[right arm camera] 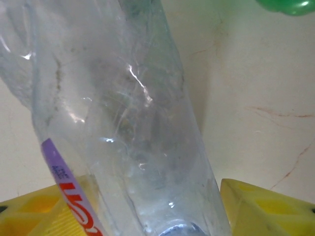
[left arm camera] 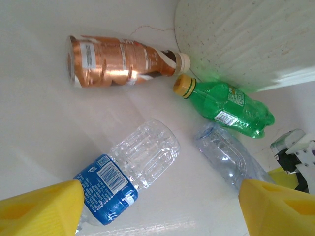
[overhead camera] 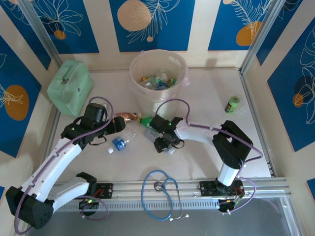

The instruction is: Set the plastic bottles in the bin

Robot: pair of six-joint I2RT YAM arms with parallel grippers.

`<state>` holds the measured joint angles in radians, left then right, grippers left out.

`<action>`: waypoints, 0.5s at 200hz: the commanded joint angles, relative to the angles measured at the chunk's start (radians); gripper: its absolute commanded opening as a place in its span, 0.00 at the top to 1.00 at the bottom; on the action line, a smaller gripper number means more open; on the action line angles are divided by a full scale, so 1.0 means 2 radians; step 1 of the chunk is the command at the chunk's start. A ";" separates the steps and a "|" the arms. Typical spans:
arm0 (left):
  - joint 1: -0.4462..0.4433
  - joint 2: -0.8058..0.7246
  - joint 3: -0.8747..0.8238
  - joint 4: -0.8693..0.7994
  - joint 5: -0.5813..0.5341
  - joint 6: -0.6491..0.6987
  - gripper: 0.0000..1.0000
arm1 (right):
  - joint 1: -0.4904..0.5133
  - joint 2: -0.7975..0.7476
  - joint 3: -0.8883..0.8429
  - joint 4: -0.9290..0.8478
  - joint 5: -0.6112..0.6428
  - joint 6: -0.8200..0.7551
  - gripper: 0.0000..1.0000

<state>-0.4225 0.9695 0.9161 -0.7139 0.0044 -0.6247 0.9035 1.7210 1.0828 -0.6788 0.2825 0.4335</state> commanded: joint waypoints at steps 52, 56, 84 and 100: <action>0.005 0.003 -0.002 0.007 -0.002 -0.007 0.17 | 0.030 -0.032 -0.004 -0.023 0.015 0.008 0.46; 0.005 0.004 -0.002 0.007 -0.005 -0.009 0.18 | 0.032 -0.035 -0.005 -0.024 0.017 0.010 0.47; 0.007 0.009 0.001 0.006 -0.020 -0.020 0.17 | 0.049 -0.060 -0.006 -0.035 0.024 0.021 0.50; 0.009 0.013 0.004 0.006 -0.023 -0.026 0.17 | 0.063 -0.077 -0.004 -0.044 0.030 0.029 0.51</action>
<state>-0.4210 0.9859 0.9161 -0.7136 -0.0116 -0.6483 0.9936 1.6283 1.0786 -0.7174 0.3183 0.4561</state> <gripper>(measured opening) 0.829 0.537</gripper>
